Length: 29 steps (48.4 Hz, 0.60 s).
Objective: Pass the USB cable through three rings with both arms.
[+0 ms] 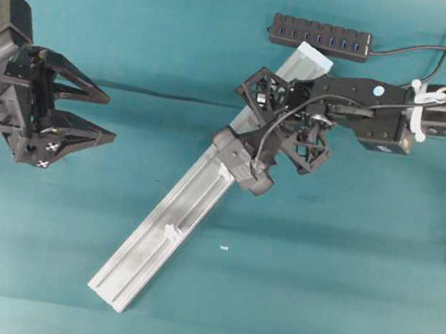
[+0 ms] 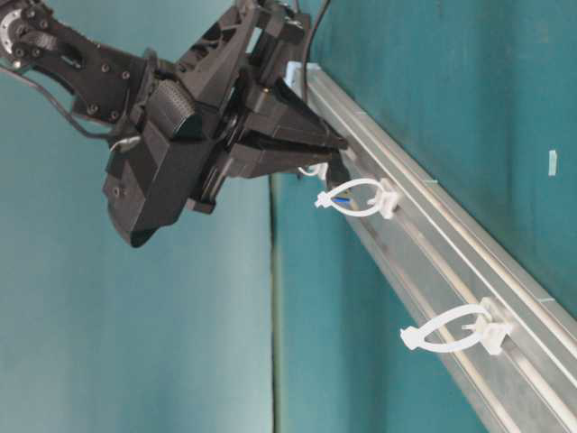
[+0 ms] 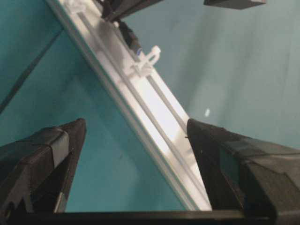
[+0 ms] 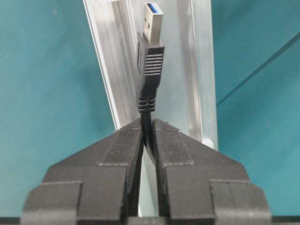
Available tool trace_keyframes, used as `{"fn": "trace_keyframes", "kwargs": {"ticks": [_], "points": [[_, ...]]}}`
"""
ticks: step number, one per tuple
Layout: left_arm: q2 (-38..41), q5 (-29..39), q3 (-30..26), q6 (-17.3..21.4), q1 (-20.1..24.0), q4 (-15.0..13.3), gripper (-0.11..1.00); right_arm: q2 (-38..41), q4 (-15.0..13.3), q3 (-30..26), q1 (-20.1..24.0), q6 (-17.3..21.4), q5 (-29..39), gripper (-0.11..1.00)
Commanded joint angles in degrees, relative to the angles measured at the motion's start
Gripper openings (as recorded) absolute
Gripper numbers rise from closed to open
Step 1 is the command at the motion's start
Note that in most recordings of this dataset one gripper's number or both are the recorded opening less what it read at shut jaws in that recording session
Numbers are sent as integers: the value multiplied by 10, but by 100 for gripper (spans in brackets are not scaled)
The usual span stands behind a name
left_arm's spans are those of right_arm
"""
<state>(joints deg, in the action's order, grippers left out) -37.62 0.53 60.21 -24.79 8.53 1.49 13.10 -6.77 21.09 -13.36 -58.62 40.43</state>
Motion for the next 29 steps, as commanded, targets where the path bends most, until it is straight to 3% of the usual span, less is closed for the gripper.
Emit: {"fn": "trace_keyframes", "kwargs": {"ticks": [1,14,29], "points": [[-2,-3,-5,0,0,2,94,7,-3,-15,5,-2,14,10],[-4,-3,-4,0,0,2,94,11,-25,-33,7,-2,79,10],[-4,-3,-2,0,0,2,94,15,-25,-33,30,-3,81,10]]}}
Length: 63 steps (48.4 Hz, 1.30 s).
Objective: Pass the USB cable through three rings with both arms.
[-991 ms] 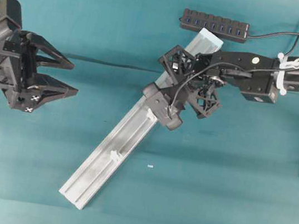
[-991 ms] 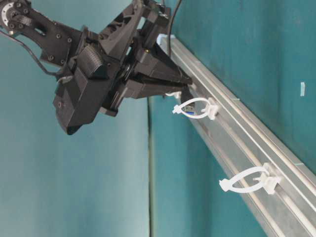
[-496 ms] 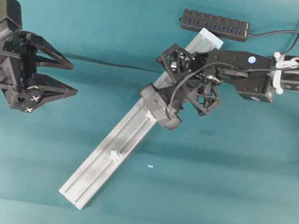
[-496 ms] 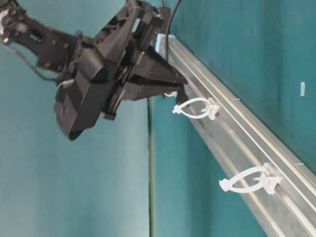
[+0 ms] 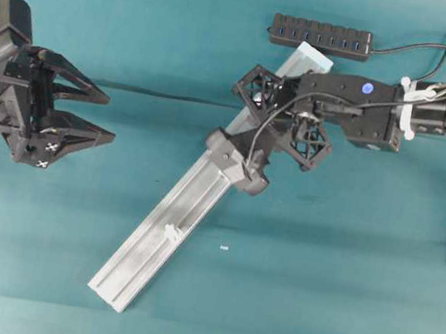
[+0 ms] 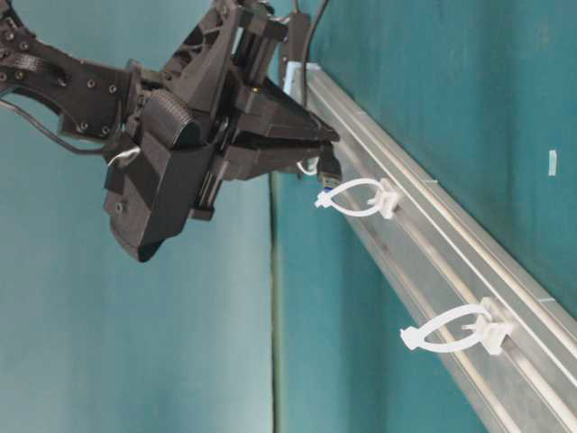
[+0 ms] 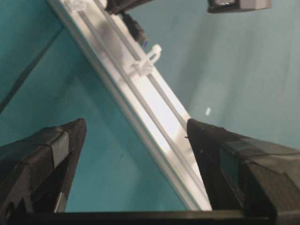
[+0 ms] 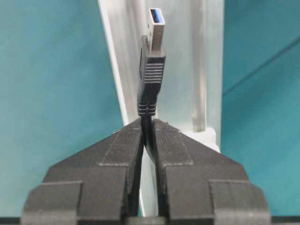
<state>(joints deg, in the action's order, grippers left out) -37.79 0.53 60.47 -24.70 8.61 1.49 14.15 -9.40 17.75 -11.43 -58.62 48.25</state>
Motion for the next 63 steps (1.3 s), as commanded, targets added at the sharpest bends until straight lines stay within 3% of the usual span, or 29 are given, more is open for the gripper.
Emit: {"fn": "trace_keyframes", "kwargs": {"ticks": [1,24,41,46,54,63], "points": [[-2,-3,-4,-1,-1,2,94,6,1,0,11,-3,3,10],[-6,-3,0,-1,-1,2,93,26,5,-6,33,4,-19,10],[-6,-3,1,0,-1,2,93,16,18,-25,55,35,-19,10],[-6,-3,2,0,-1,2,93,15,40,-25,59,37,-22,10],[-6,-3,4,-2,-1,2,94,12,99,-25,53,37,-23,10],[-8,-4,3,-26,-4,2,93,0,120,-25,40,45,-33,10]]}}
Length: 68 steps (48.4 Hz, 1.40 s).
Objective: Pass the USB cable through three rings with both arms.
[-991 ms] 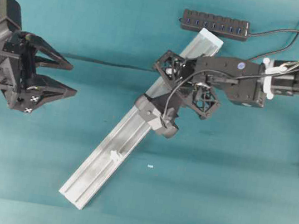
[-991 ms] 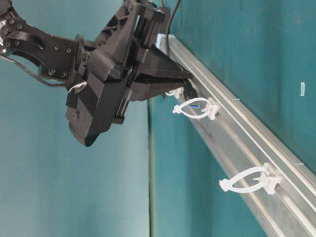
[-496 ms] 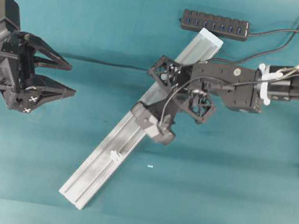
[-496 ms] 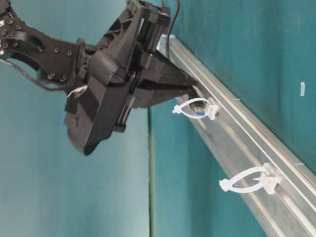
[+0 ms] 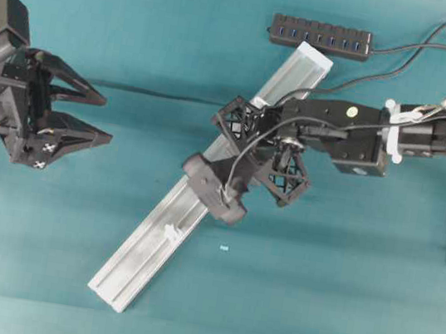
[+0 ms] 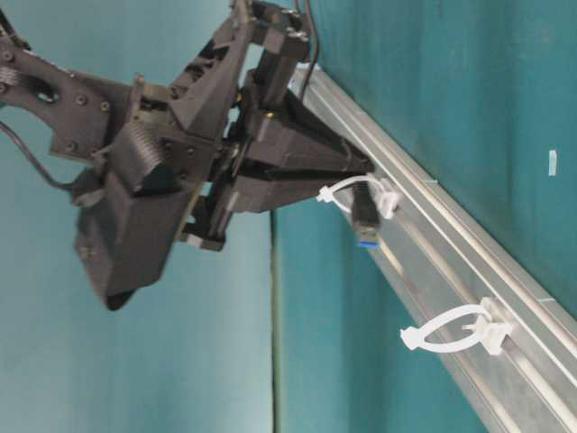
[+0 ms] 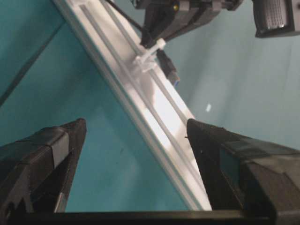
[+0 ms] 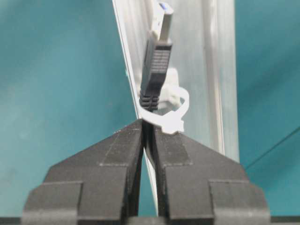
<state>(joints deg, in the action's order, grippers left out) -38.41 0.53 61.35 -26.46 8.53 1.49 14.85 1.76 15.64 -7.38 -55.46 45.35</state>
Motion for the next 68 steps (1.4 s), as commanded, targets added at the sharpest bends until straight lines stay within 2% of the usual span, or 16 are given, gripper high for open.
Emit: {"fn": "trace_keyframes", "kwargs": {"ticks": [1,6,15,28,44,68], "points": [[0,-4,-6,-15,-4,1,93,-10,8,-4,-2,15,-5,10],[4,-7,-8,-36,-15,1,93,-13,10,-4,-6,31,-12,10],[35,-29,-15,-38,-40,2,93,-14,12,-3,-11,54,-18,10],[162,-207,-18,-37,-52,2,93,-16,42,2,-11,56,-40,10],[320,-327,-69,-13,-52,1,93,-16,44,2,-11,58,-41,10],[427,-337,-146,-13,-56,1,91,-17,44,3,-12,59,-45,10]]}}
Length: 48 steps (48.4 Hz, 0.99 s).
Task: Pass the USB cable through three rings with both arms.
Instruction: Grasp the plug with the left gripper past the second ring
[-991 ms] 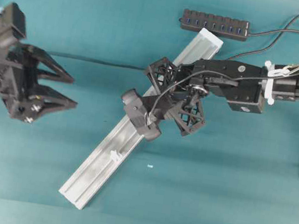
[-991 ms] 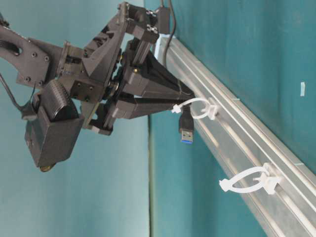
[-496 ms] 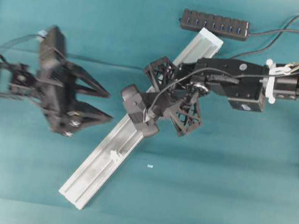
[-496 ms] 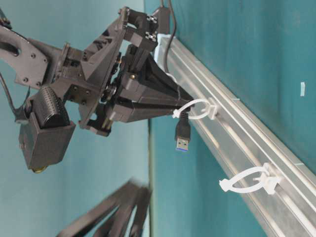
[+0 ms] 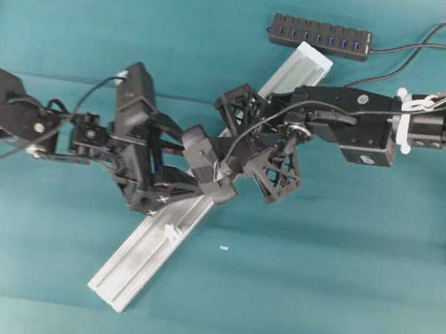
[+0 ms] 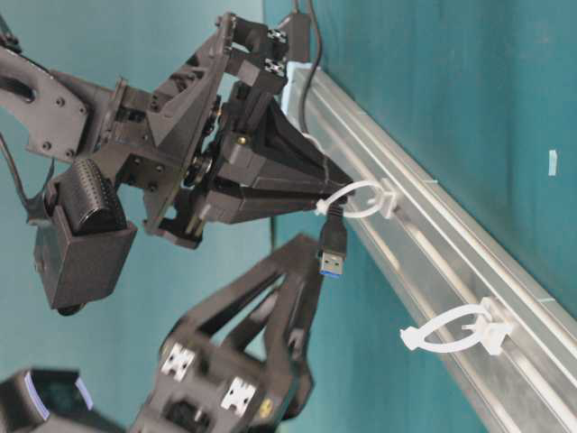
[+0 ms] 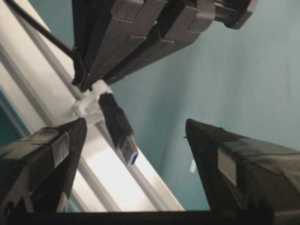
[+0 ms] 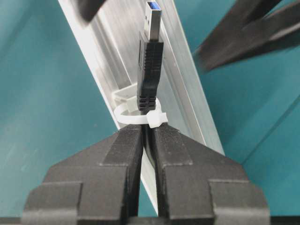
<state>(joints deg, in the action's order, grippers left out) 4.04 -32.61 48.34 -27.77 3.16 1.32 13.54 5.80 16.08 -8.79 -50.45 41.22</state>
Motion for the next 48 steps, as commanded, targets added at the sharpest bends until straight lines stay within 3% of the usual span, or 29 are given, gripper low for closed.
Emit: {"fn": "trace_keyframes", "kwargs": {"ticks": [1,18,22,31,34,48], "points": [[5,-5,-18,0,-3,4,91,-4,4,-2,2,10,-4,10],[28,18,-22,4,-2,4,84,-3,4,-3,2,9,-4,10],[28,15,-25,11,-3,4,72,-3,4,-3,2,7,-5,10],[28,-7,-26,35,-4,4,28,-3,4,-2,2,7,-5,10],[28,-7,-29,43,-4,4,19,-3,4,-2,3,7,-5,10],[29,5,-31,48,-4,4,19,-3,4,-3,4,9,-5,10]]}}
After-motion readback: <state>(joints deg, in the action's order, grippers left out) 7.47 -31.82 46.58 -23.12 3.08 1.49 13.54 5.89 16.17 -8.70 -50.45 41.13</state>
